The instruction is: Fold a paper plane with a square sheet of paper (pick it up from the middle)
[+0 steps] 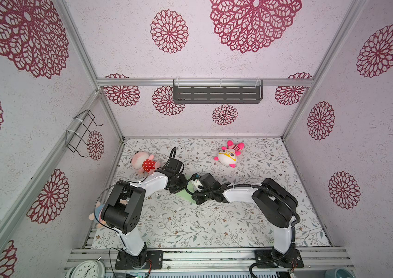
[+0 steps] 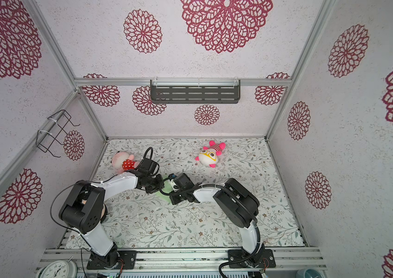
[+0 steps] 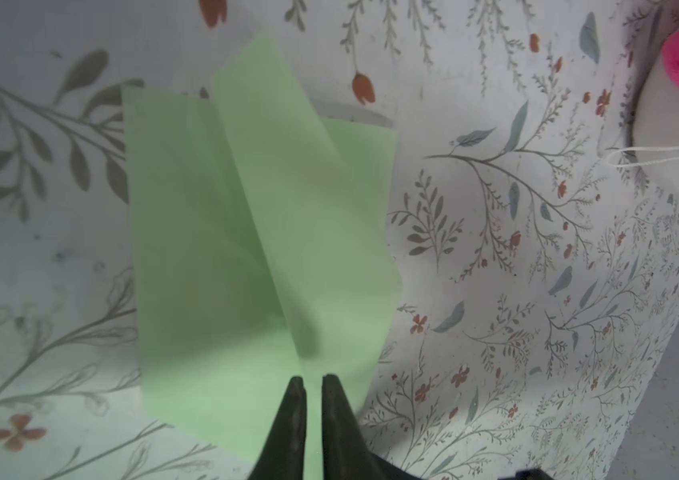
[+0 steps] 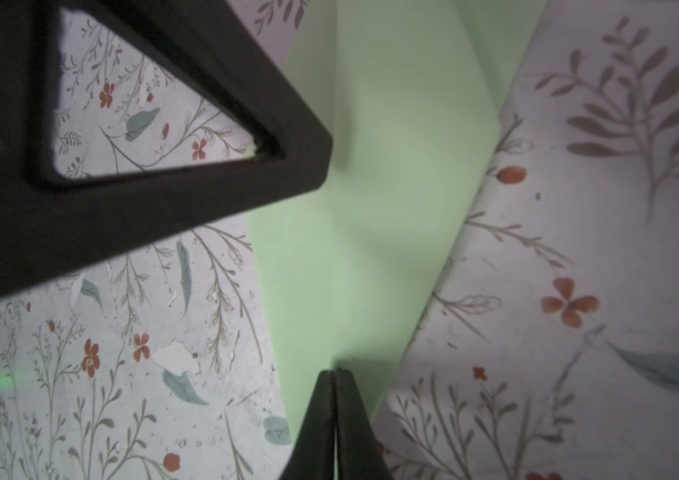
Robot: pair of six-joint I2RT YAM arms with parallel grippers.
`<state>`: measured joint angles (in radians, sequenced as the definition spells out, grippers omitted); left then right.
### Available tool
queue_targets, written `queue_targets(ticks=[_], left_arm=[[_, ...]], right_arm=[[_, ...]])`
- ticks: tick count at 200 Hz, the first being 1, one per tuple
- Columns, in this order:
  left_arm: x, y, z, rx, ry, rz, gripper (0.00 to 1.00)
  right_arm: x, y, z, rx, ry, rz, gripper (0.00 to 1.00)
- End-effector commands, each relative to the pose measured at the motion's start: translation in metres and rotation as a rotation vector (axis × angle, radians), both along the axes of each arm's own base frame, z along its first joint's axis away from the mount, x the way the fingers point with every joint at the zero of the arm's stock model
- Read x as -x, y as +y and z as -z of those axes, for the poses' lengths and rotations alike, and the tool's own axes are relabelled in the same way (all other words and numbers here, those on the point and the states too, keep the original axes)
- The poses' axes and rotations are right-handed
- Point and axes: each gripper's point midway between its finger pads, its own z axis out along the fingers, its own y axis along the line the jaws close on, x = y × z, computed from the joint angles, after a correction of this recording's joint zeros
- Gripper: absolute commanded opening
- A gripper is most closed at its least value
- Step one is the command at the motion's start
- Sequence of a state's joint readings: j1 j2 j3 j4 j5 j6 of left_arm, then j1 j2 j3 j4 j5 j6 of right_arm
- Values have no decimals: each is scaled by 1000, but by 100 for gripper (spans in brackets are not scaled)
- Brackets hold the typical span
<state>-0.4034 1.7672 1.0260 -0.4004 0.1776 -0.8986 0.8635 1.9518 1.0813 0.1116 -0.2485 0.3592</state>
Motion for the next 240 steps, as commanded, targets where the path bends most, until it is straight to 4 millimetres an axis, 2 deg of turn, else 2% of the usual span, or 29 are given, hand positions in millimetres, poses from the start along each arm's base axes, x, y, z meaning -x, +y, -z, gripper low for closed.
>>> queue_targets(ticks=[1,38,100,158,203,205,209,240], left_arm=[[-4,-4,5,10,20,-29,11],[-5,-3,17,-27,54,-19,8],[-17,-5,11,-44,36,-9,8],[-17,5,25,-126,88,-11,7],[-18,15,27,-188,102,-21,7],[-15,17,37,-203,128,-19,7],[-14,19,42,-219,139,-19,7],[-25,30,50,-284,139,-3,7]], right_arm=[[25,-39,53,170,139,37,8],[26,-40,54,167,139,37,8],[27,-40,55,166,140,34,8],[27,-42,54,166,136,38,8],[27,-41,53,163,133,39,8],[27,-42,54,163,133,39,8],[27,-42,53,164,132,40,8],[28,-43,55,165,132,41,8]])
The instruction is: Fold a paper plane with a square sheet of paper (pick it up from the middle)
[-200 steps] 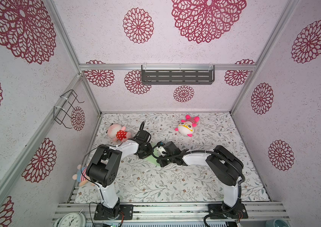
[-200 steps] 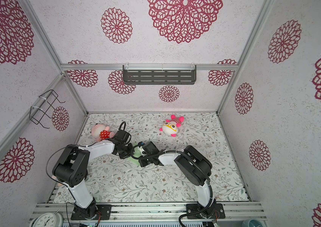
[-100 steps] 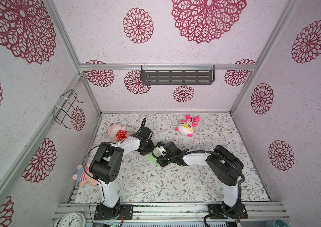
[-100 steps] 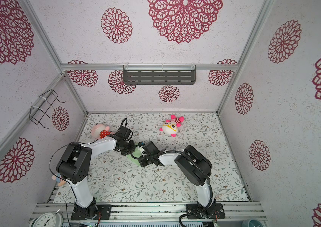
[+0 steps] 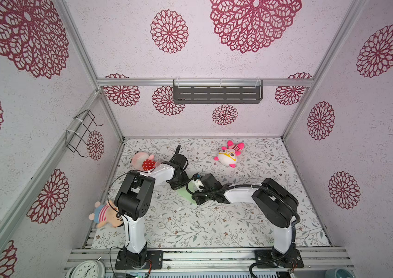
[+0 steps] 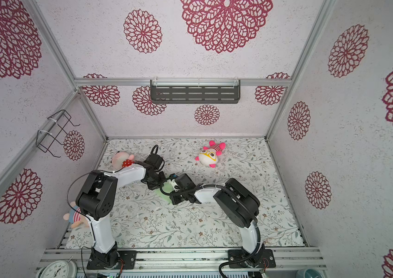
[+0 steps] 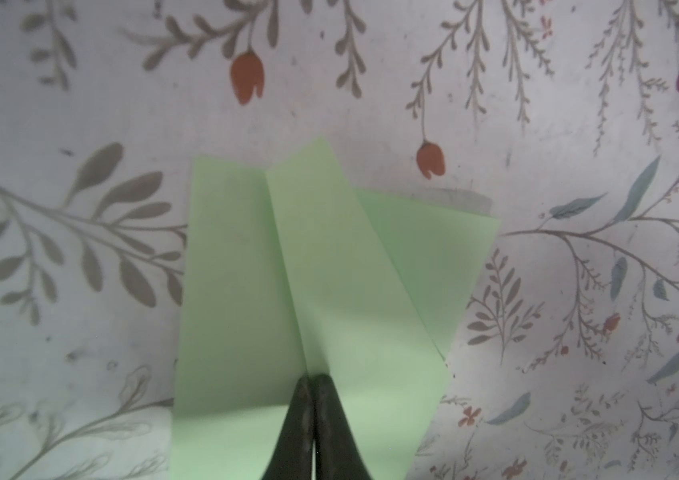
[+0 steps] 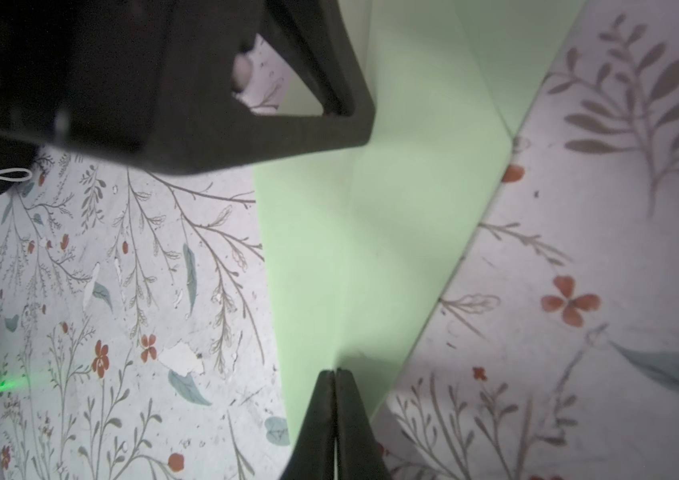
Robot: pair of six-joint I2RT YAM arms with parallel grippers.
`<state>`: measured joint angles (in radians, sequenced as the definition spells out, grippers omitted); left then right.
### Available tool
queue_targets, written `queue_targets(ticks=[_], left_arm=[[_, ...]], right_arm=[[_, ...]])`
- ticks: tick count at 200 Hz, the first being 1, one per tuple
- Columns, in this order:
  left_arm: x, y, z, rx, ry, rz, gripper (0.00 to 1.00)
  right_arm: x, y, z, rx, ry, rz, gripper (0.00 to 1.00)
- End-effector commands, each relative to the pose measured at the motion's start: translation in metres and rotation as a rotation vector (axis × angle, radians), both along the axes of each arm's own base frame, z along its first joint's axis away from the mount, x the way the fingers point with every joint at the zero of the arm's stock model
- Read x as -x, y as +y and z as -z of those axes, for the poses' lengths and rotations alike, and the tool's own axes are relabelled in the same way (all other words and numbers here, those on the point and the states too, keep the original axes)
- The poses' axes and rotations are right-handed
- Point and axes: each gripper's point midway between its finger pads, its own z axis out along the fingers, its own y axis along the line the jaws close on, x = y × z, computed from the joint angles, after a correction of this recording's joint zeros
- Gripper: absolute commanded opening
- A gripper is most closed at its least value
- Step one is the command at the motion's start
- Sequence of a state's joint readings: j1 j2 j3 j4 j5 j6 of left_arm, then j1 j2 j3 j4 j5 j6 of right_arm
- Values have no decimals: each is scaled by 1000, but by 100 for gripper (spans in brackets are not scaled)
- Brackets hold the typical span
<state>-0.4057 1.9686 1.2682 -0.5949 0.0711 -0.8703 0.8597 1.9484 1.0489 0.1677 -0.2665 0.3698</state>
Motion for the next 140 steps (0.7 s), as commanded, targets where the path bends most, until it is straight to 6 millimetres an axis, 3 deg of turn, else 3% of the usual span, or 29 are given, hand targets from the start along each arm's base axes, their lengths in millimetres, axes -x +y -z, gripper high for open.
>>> queue_targets(ticks=[1,66,140], left_arm=[[1,23,28,-126,44,9,7],[-37,50,33,-201,29,37,6],[-54,76,40,-296,61,55,4]], right_arm=[[27,-44,54,196,133,39,8],[27,-46,55,198,135,47,8],[25,-46,52,191,120,53,8]])
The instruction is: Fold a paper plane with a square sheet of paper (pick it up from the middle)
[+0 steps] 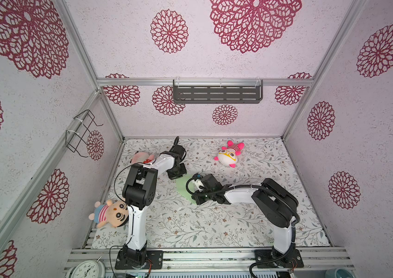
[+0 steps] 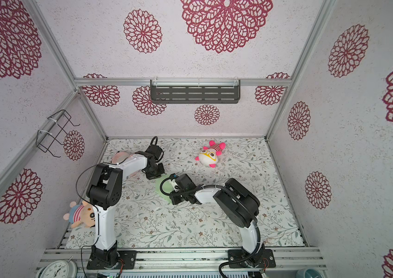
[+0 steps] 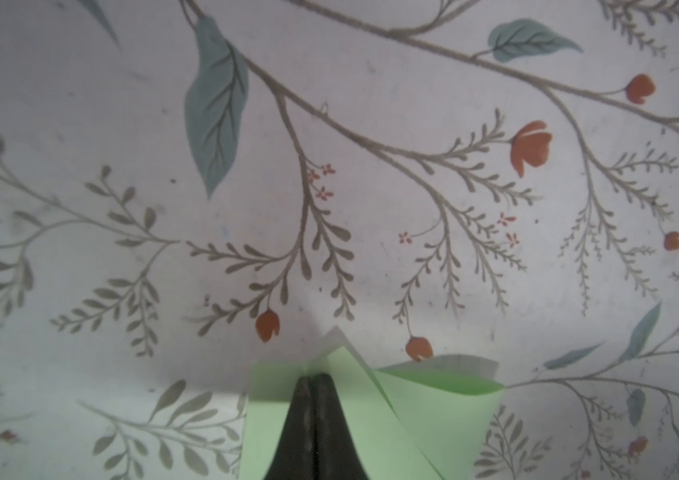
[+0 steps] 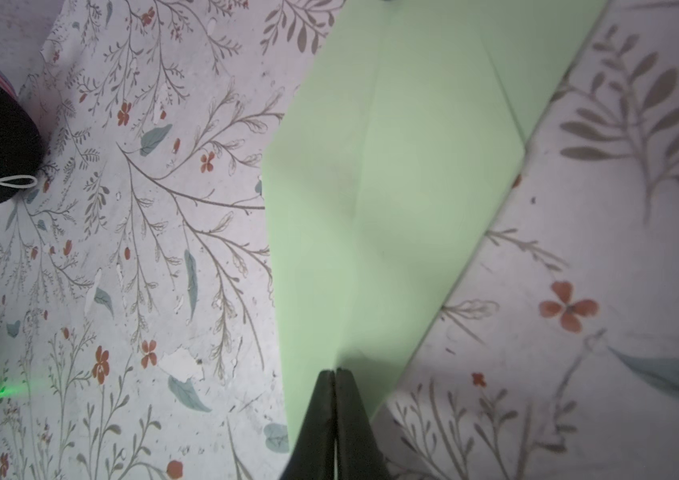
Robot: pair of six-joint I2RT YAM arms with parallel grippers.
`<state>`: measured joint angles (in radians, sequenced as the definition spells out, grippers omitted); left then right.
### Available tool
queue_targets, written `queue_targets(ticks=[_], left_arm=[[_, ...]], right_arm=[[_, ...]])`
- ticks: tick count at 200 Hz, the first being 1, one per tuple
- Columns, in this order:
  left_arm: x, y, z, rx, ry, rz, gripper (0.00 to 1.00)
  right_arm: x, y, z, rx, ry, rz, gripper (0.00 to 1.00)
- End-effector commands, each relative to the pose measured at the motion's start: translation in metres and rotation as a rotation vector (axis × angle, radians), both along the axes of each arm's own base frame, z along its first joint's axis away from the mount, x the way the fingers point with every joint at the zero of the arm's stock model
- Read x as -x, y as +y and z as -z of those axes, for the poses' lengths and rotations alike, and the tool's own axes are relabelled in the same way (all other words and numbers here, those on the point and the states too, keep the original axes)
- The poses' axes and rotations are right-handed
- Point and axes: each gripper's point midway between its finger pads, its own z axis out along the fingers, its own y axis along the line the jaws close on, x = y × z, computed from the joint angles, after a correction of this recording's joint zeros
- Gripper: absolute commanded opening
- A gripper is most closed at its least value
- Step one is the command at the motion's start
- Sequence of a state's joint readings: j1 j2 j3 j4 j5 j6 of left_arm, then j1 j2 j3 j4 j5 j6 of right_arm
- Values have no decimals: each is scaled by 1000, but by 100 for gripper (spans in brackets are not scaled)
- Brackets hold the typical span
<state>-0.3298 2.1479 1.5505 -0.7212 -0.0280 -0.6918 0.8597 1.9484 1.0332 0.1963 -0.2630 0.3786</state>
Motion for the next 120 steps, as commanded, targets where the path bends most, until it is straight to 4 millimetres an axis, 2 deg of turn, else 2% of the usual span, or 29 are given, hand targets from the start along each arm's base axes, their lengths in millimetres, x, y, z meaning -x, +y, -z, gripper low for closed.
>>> queue_targets(ticks=[1,23,38,67,82,83,87,100,120], left_arm=[[8,46,40,-160,87,-25,4],[-3,52,30,-160,75,-26,4],[-13,54,14,-152,45,-25,4],[-30,46,-48,-56,-115,-42,6],[-26,32,-74,46,-190,-35,8],[-26,31,-82,57,-209,-36,8],[-23,28,-93,88,-235,-34,9],[-14,17,-107,186,-284,-31,11],[6,-2,-114,318,-307,-14,13]], right_arm=[[25,-46,51,200,126,44,8],[24,-44,48,189,121,44,8],[24,-42,45,177,118,39,8],[22,-34,29,120,110,25,8],[25,-34,20,88,114,5,8],[26,-34,19,86,115,3,8],[28,-35,17,78,115,-2,8],[34,-40,12,62,115,-26,8],[47,-48,8,57,118,-69,8]])
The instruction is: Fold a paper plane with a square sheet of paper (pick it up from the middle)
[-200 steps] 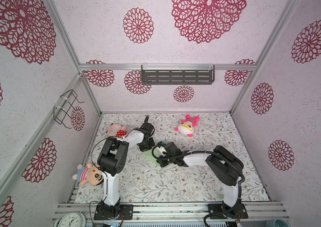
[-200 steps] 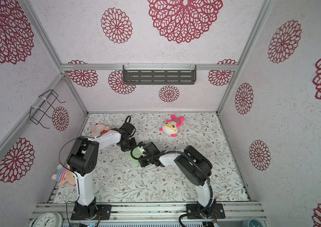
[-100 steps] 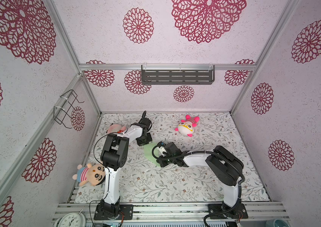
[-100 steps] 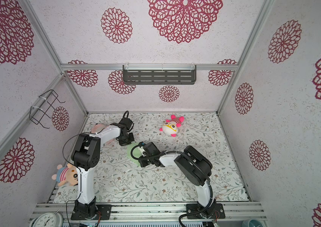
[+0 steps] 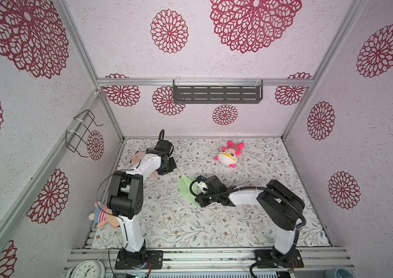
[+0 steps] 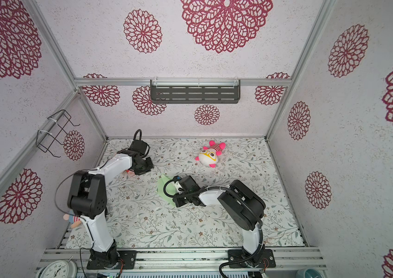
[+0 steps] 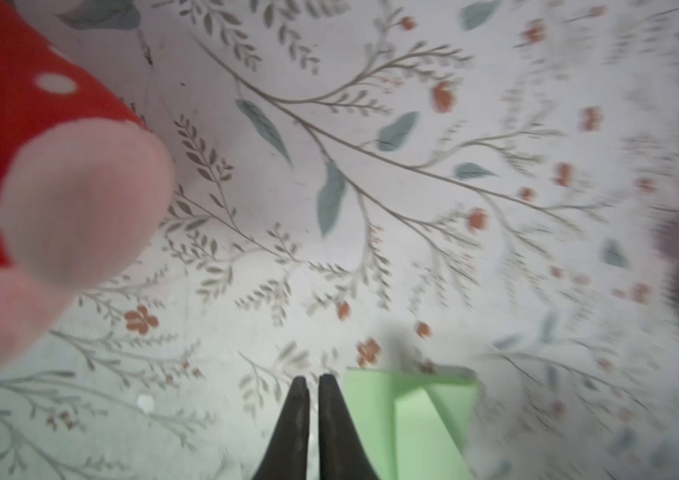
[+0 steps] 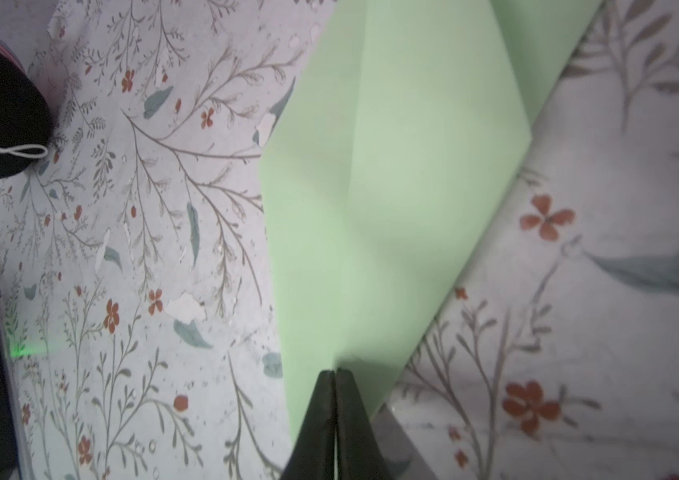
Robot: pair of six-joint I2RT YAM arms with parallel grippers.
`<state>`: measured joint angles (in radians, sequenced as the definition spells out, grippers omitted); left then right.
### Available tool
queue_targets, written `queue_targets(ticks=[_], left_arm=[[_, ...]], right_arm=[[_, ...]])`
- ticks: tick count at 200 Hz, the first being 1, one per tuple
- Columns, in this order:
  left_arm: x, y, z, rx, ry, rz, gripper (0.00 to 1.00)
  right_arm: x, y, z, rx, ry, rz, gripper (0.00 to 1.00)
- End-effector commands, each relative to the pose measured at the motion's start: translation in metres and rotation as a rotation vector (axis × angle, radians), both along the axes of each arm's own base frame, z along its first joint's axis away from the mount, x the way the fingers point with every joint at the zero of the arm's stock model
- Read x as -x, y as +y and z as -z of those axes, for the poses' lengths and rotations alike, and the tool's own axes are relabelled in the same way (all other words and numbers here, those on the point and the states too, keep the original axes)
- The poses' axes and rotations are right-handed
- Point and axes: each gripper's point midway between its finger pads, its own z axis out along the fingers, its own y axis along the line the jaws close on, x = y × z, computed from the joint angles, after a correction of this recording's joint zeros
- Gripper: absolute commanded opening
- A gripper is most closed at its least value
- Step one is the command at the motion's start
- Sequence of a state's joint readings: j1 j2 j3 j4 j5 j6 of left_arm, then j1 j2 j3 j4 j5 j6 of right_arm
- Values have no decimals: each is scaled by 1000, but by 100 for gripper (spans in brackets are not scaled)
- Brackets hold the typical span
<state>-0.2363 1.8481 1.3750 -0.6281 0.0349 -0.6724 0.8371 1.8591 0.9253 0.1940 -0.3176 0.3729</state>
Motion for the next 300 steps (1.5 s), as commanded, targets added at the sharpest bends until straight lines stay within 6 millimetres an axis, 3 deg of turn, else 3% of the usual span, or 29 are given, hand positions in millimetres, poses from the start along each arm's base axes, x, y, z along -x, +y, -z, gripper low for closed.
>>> queue_targets(ticks=[1,32,64,88,101,195,242,300], left_arm=[[4,-37,-31,206,-118,54,13],[35,-75,-23,354,-98,125,15],[60,-110,2,464,-52,186,12],[74,-121,19,500,-40,205,9],[76,-121,22,496,-42,202,8],[78,-121,51,455,13,186,5],[80,-122,64,450,45,185,4],[86,-121,66,449,53,189,4]], right_arm=[[29,-25,11,64,77,-54,8],[41,-33,3,9,91,-74,9],[36,-28,-29,-150,76,-47,11],[29,-18,-56,-253,54,-36,13],[26,-14,-59,-270,59,-29,13],[-16,-5,-36,-168,90,105,9],[-22,-2,-16,-124,145,118,9],[-24,-6,-2,-92,176,133,8]])
